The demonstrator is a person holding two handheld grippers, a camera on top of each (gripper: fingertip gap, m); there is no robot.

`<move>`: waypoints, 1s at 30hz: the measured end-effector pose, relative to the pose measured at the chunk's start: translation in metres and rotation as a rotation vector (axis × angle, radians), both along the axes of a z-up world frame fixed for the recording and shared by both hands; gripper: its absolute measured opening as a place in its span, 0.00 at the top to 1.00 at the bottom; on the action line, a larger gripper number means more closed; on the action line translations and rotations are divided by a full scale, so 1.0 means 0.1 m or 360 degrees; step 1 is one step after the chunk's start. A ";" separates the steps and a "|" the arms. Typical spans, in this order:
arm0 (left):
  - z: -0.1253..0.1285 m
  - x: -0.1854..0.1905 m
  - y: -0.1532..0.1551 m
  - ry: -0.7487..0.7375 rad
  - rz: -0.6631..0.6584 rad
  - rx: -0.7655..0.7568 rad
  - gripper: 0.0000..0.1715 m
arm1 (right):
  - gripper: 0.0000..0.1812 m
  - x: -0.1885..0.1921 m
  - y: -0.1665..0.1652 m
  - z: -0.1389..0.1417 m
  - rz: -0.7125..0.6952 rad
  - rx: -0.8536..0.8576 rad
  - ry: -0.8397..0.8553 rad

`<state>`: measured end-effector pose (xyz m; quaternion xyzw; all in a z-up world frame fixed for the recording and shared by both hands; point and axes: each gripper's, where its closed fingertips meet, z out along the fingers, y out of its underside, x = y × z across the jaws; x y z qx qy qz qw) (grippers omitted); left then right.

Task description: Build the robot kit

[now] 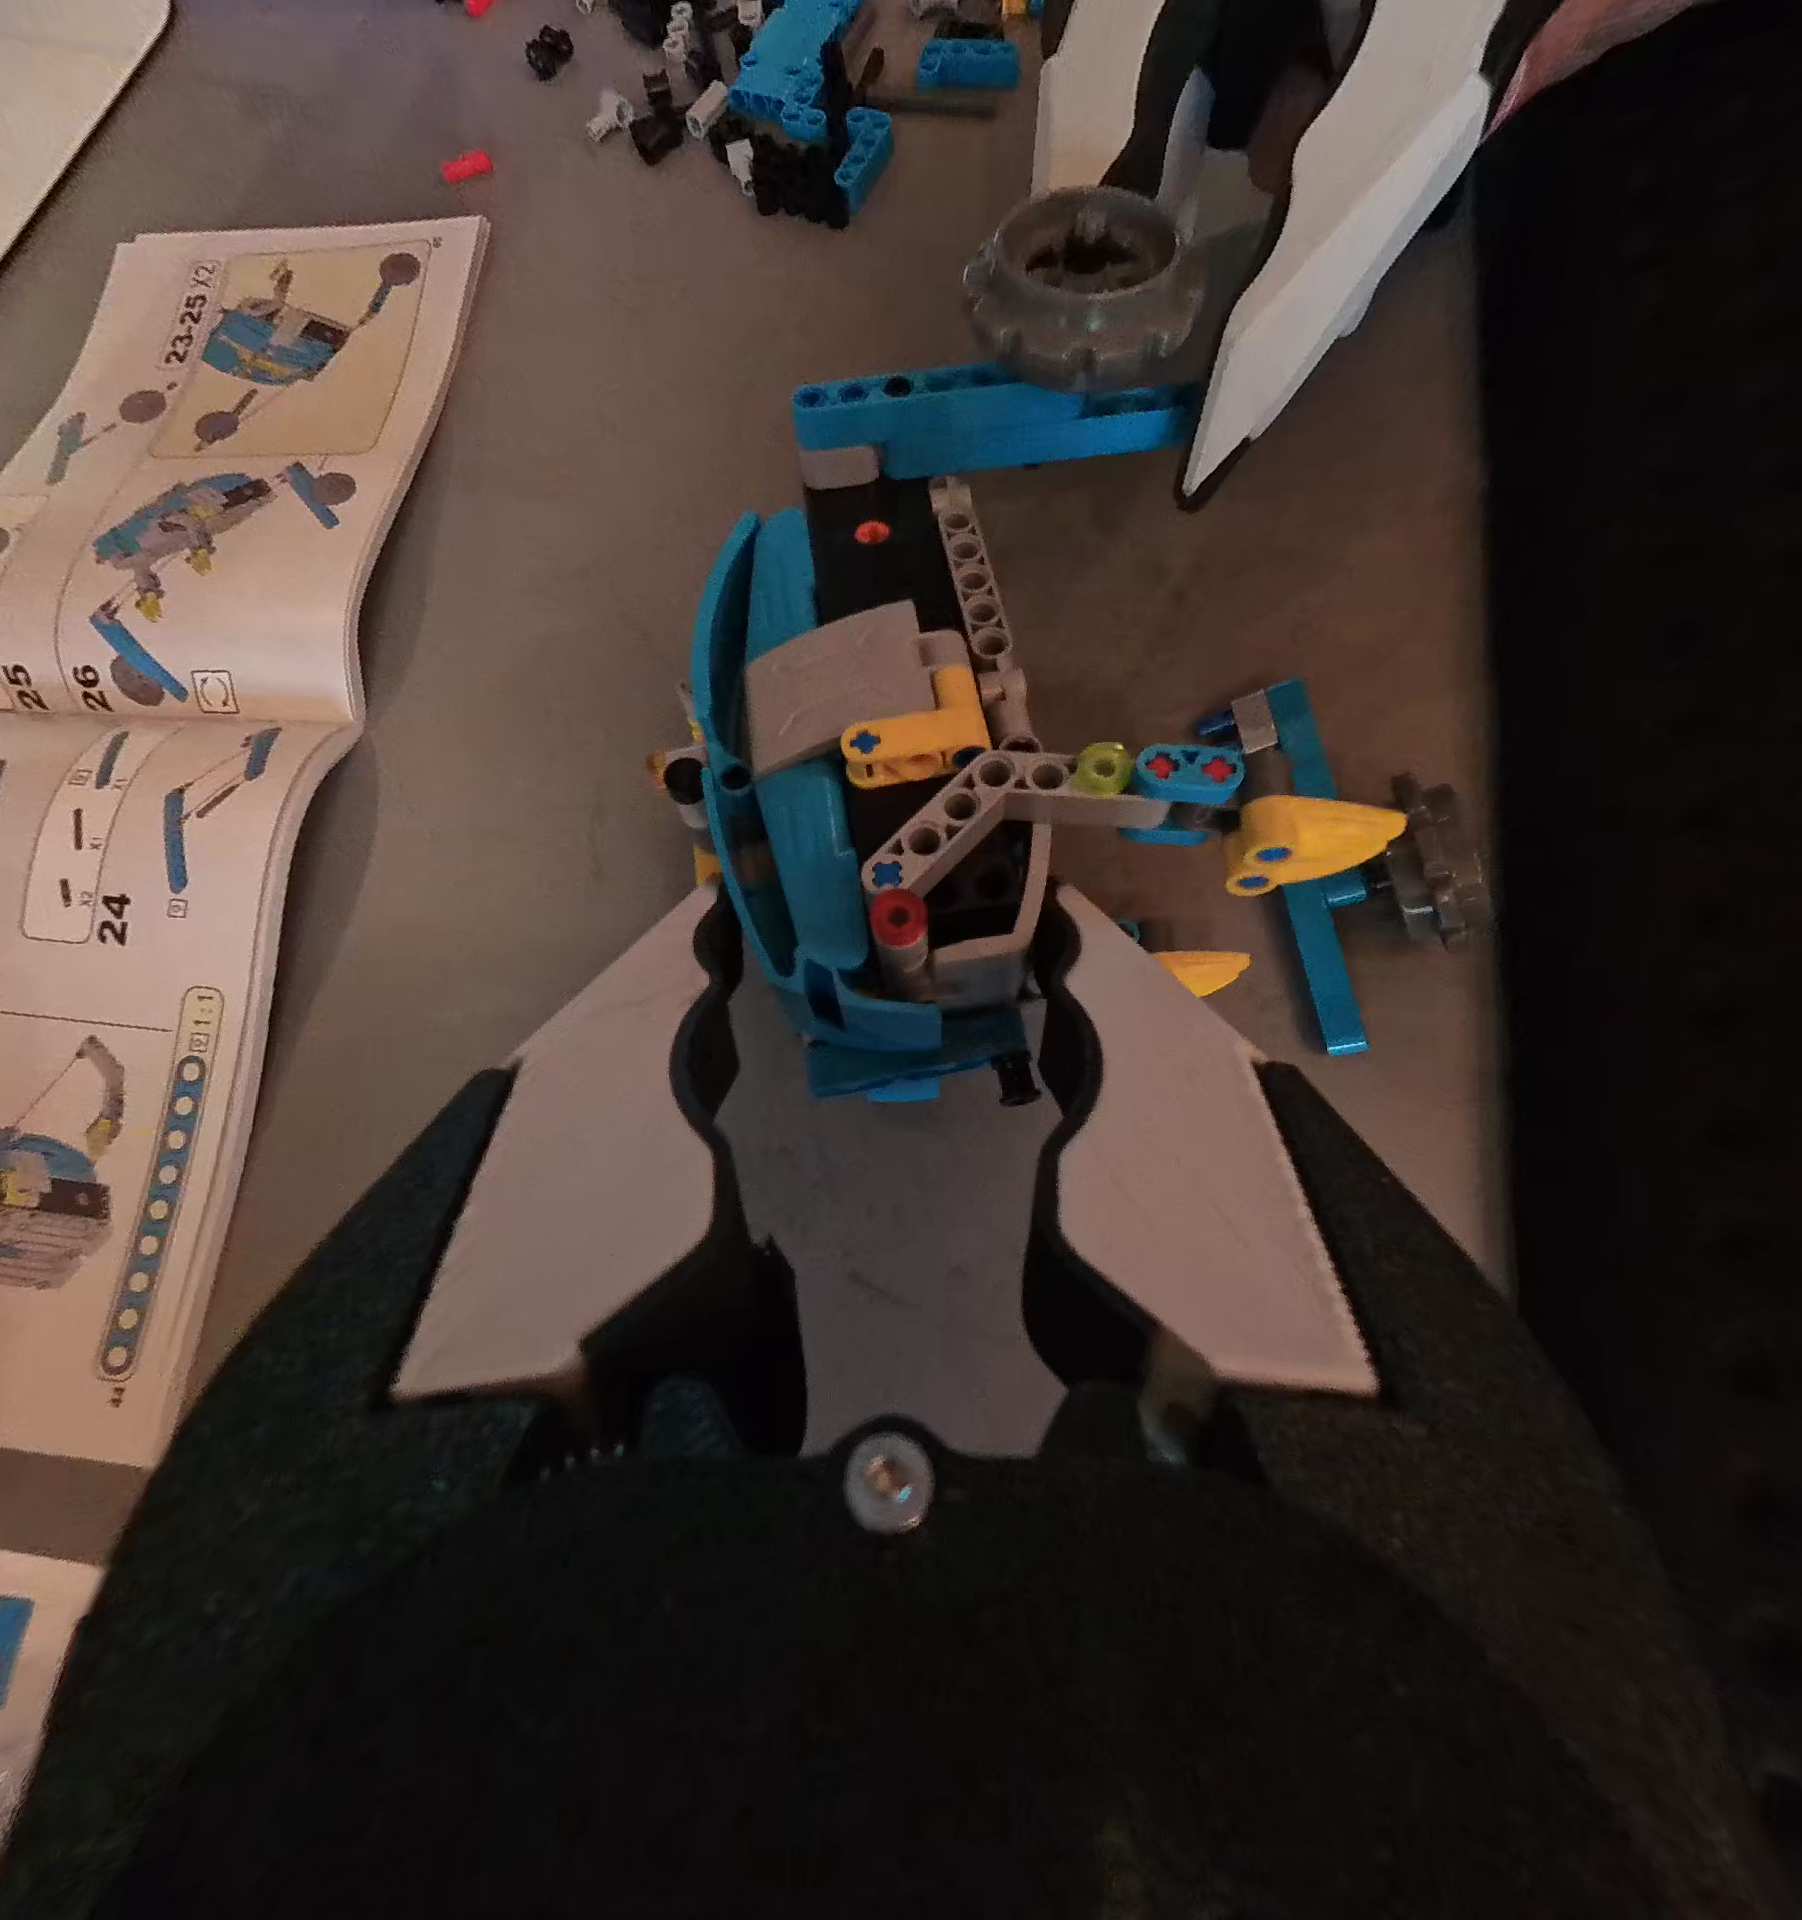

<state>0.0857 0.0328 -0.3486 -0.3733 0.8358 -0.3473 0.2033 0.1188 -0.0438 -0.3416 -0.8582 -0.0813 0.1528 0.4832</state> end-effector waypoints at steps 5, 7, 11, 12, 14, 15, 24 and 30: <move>-0.01 0.01 -0.01 -0.0013 0.0015 -0.0083 0.67 | 0.83 0.02 -0.02 0.03 0.0001 0.0014 -0.0012; -0.01 0.01 -0.01 -0.0024 0.0020 -0.0088 0.67 | 0.83 0.02 -0.04 0.03 0.0014 0.0019 -0.0019; -0.02 -0.01 0.00 -0.0018 0.0040 -0.0108 0.67 | 0.86 0.00 -0.10 0.07 0.0044 0.0063 -0.0051; -0.03 -0.01 0.01 -0.0014 0.0049 -0.0124 0.67 | 0.87 0.00 -0.12 0.08 0.0047 0.0078 -0.0062; -0.03 -0.01 0.02 -0.0016 0.0068 -0.0158 0.67 | 0.88 -0.02 -0.13 0.09 0.0068 0.0079 -0.0037; -0.03 -0.01 0.02 -0.0018 0.0074 -0.0166 0.67 | 0.87 -0.04 -0.13 0.09 0.0075 0.0072 -0.0016; -0.01 -0.01 0.05 0.0005 0.0086 -0.0081 0.67 | 0.84 -0.06 -0.12 0.06 0.0088 0.0048 -0.0029; 0.19 -0.06 0.06 0.0251 -0.0132 0.0284 0.67 | 0.78 0.10 -0.14 0.32 0.0091 0.0151 -0.0112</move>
